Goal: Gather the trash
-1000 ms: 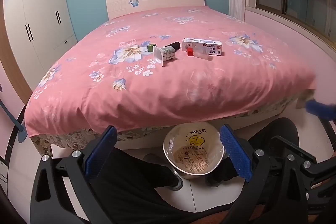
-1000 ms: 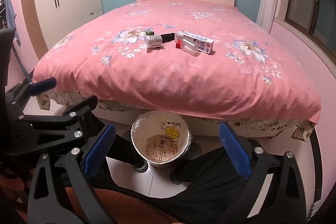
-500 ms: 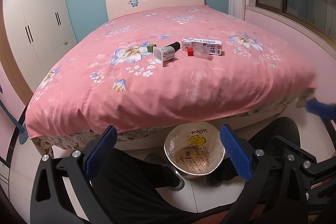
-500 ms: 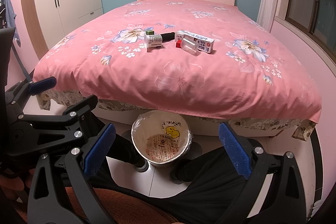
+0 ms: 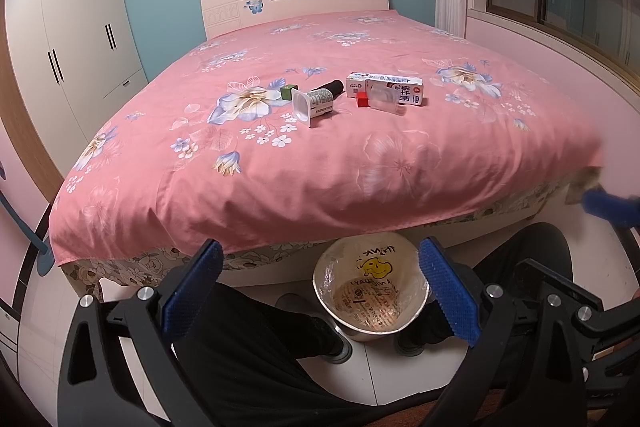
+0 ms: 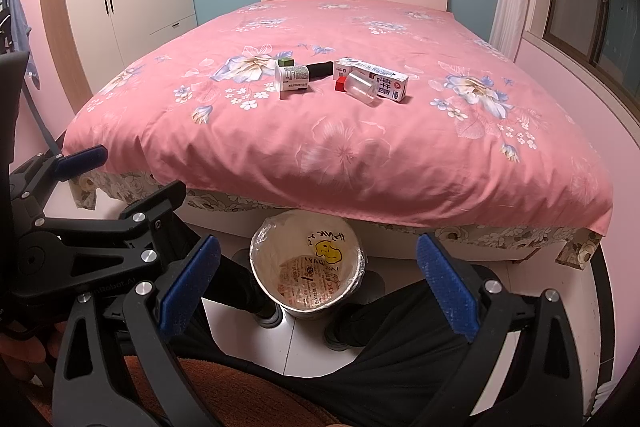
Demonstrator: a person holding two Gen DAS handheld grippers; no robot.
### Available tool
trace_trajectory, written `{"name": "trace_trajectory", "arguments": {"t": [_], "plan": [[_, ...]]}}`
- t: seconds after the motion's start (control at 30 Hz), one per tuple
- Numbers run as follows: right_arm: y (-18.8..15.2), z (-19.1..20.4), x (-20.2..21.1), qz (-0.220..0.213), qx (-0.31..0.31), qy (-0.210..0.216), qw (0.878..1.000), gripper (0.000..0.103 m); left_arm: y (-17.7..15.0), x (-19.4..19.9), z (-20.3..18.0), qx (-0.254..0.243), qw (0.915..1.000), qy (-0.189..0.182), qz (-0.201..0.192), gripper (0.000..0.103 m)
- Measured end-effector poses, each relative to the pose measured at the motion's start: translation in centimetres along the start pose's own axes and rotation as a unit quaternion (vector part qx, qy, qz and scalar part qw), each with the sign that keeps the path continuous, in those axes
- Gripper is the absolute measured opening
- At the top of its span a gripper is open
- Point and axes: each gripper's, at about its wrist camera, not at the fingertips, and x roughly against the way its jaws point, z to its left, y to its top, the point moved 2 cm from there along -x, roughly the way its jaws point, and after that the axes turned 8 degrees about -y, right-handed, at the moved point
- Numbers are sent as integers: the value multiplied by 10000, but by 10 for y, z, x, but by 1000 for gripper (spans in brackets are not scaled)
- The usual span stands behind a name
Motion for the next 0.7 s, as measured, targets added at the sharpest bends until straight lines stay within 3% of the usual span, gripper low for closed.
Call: {"name": "trace_trajectory", "arguments": {"t": [0.7], "plan": [[0,2,0,15,-1,3,10000,97,0,-1,-1,-7,10000,7,4,100]]}}
